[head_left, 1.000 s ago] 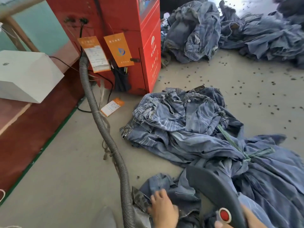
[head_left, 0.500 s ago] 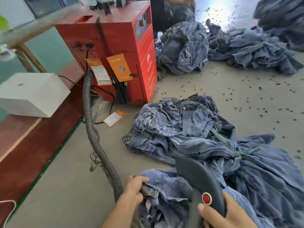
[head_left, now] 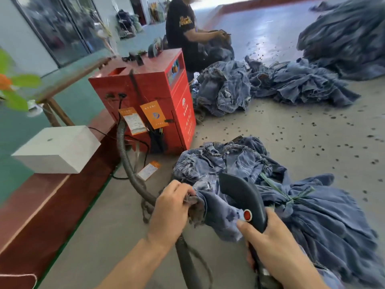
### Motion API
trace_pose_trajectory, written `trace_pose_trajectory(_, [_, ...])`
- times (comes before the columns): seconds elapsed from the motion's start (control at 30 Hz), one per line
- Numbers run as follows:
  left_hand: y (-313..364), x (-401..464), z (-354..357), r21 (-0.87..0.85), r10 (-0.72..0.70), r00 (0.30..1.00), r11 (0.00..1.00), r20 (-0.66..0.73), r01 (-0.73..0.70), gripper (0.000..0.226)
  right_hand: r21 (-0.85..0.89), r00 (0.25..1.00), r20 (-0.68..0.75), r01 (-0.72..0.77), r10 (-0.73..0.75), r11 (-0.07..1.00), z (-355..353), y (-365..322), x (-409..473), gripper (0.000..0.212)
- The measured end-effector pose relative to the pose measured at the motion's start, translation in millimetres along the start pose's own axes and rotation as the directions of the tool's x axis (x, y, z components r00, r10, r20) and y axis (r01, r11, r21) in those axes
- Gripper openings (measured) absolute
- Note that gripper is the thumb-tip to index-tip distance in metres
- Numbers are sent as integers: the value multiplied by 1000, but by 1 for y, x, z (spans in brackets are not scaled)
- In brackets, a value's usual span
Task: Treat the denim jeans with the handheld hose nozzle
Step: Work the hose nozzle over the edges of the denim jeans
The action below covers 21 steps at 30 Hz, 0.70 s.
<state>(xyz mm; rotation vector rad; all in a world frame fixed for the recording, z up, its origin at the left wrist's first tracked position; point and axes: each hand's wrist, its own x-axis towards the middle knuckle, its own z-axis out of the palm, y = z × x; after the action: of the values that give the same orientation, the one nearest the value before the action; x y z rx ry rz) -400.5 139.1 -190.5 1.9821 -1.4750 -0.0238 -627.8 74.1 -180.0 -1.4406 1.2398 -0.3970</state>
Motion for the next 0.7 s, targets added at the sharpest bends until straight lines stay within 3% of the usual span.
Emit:
trace_pose_trajectory(0.1, [21,1,10,-54,30,994,998,-106,-36,13,45,1000,-1,13,-13,999,9,5,9,33])
trace_pose_trajectory(0.17, [34,-1,20,-148,19,997,988,-81,-31,16,42,999,7,31,-31,999,14,1,17,39])
trace_pose_trajectory(0.23, [40,0,27,-295,-95,995,952,-36,81,18,37,998,44,42,-44,998,19,-5,28,45])
trace_pose_trajectory(0.3, [40,3,30,-429,-251,967,869,43,245,16,28,994,78,76,-78,997,23,-10,39,51])
trace_pose_trajectory(0.4, [34,4,30,-596,-336,930,721,147,354,13,-14,988,90,124,-122,992,26,-11,48,56])
trace_pose_trajectory(0.47, [26,2,29,-729,-323,907,547,270,412,39,-31,990,52,133,-131,991,26,-11,53,54])
trace_pose_trajectory(0.5, [19,1,29,-711,-280,893,540,351,449,59,-22,991,35,130,-130,991,25,-12,55,54])
trace_pose_trajectory(0.57, [3,-1,27,-512,-202,822,696,533,503,87,0,993,21,118,-118,993,21,-13,58,54])
trace_pose_trajectory(0.63, [-9,-7,28,-193,-203,711,880,673,434,89,-33,993,36,117,-116,993,16,-11,54,51])
trace_pose_trajectory(0.7, [-19,-19,39,156,-275,650,959,709,235,84,-98,993,33,119,-116,988,11,-4,43,47])
